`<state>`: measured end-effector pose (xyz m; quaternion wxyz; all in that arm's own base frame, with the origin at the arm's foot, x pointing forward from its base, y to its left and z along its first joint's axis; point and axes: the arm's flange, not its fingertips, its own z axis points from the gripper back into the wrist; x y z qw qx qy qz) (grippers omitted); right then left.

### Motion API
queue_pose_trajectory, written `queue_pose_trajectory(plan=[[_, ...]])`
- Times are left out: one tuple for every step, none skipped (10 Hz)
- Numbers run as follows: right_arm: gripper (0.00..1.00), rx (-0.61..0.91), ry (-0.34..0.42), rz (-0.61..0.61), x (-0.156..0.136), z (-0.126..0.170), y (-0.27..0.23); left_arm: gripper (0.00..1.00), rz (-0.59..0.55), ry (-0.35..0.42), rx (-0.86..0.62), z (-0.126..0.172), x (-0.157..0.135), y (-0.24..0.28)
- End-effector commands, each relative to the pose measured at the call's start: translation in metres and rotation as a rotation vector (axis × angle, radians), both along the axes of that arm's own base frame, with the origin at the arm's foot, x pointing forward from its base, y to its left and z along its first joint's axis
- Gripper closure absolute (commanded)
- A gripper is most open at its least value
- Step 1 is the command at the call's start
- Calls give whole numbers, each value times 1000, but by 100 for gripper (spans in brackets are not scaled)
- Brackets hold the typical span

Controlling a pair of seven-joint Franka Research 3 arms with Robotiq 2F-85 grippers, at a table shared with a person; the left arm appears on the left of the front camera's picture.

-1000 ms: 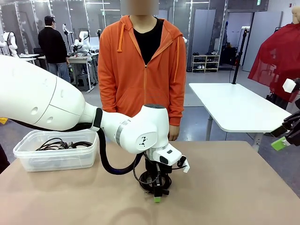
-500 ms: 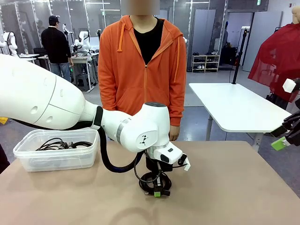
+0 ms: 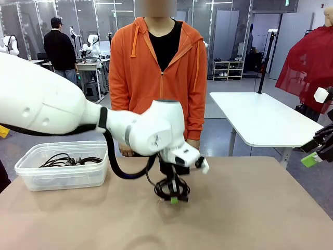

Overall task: Organize and store the cables.
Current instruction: Place the USB Extension Cable into the Organizing box.

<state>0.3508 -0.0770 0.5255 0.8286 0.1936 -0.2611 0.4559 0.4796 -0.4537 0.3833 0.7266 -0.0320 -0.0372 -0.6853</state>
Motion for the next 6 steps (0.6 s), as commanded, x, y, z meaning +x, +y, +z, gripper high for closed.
queue_pose_trajectory(plan=[[0, -15, -1, 2, -1, 0, -1, 100, -80, 66, -63, 64, 7, 31], [0, -15, -1, 2, -1, 0, -1, 100, -99, 52, -37, 88, 8, 37], [0, -15, -1, 2, -1, 0, -1, 100, -101, 53, -30, 105, 10, 43], [0, -15, -1, 2, -1, 0, -1, 100, -104, 41, -35, 116, 11, 48], [0, -15, -1, 2, -1, 0, -1, 100, -107, 31, -61, 125, 12, 53], [0, -15, -1, 2, -1, 0, -1, 100, -90, 29, -75, 130, 13, 57]])
